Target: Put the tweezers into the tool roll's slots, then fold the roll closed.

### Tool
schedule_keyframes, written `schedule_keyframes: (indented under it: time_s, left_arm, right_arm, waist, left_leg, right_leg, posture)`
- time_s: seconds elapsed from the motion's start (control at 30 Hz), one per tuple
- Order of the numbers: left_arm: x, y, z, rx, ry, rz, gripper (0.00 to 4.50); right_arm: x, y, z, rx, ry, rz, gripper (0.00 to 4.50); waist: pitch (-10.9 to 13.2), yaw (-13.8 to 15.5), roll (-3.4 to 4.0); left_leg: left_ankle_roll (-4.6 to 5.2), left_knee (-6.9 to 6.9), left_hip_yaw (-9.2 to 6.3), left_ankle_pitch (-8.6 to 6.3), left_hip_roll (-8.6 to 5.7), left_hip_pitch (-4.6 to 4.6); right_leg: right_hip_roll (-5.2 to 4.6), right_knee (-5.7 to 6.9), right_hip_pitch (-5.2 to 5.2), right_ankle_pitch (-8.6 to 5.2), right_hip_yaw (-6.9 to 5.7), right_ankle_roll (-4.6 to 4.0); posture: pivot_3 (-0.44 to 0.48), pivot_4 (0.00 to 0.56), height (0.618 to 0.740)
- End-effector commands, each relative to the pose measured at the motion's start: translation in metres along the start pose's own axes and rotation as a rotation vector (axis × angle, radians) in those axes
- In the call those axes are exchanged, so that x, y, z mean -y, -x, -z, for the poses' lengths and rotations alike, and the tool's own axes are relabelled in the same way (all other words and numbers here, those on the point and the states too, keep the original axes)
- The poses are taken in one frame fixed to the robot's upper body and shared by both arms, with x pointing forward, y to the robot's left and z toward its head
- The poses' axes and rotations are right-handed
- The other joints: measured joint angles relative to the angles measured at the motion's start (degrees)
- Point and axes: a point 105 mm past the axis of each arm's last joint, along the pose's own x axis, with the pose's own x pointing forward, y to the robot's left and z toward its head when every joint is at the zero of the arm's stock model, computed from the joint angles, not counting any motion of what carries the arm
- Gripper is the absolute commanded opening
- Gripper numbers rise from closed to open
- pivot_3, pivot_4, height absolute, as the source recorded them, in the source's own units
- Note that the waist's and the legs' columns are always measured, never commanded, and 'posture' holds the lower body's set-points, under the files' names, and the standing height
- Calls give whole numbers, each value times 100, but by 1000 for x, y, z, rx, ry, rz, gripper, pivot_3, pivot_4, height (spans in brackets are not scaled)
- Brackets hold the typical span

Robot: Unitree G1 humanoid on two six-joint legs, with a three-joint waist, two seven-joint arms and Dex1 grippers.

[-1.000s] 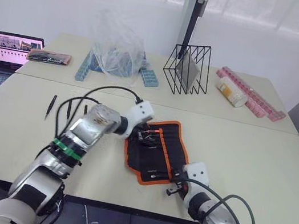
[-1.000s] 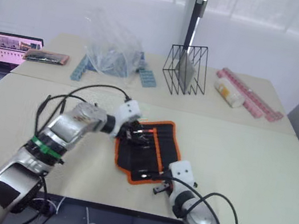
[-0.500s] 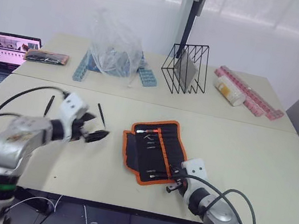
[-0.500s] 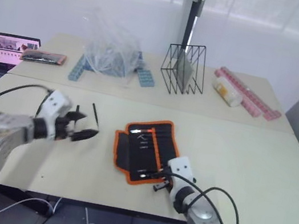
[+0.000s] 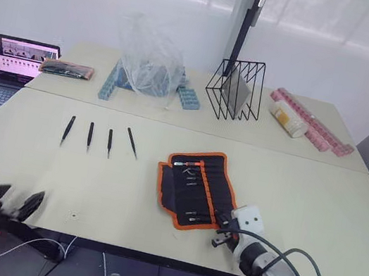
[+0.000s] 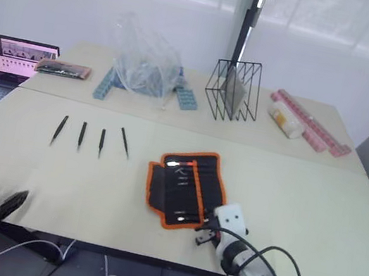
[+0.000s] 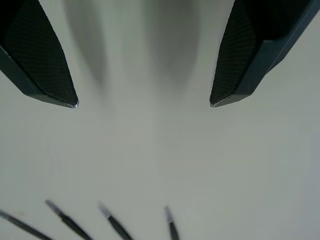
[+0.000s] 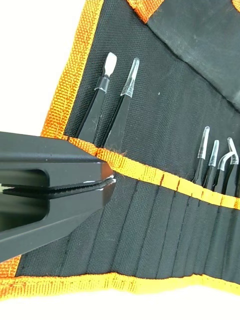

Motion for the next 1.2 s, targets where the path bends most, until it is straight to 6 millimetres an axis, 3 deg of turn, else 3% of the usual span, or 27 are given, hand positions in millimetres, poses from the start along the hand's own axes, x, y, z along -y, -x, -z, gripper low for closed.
schedule_keyframes:
  time_s: [0.03,0.17,0.5,0.8,1.2]
  left_arm:
    - [-4,17,-12,78,-7,-71,4472]
    - [-2,29,-7,72,5,-97,4472]
    - [0,9,-19,82,-17,-63,4472]
    - [-4,-56,-26,35,15,-25,4472]
    - [4,-162,-36,-40,-78,-4,4472]
  right_arm:
    - [6,3,26,-85,-17,19,0]
    - [6,3,28,-82,-17,10,0]
    - [1,4,31,-81,-21,-2,0]
    - [-2,5,28,-62,-20,23,0]
    - [-12,-3,15,-23,-32,39,0]
  waist:
    - [-4,6,-6]
    - [-7,-27,-12]
    - [-7,-14,-12]
    - [-9,-11,-14]
    - [-14,18,0]
  left_leg:
    - [0,0,0,0,0,3]
    - [-1,0,10,-1,0,12]
    - [1,0,14,-3,-2,14]
    - [1,0,10,-3,-3,17]
    - [2,-3,5,-2,-4,31]
  right_leg:
    - [-1,0,3,-1,0,-1]
    - [-5,-1,7,-4,15,-5]
    - [-4,-1,4,-4,17,-4]
    - [1,3,4,-4,12,-3]
    - [6,13,9,-3,3,-3]
  posture:
    - [0,150,708]
    - [0,150,708]
    - [0,150,708]
    - [0,150,708]
    - [0,150,708]
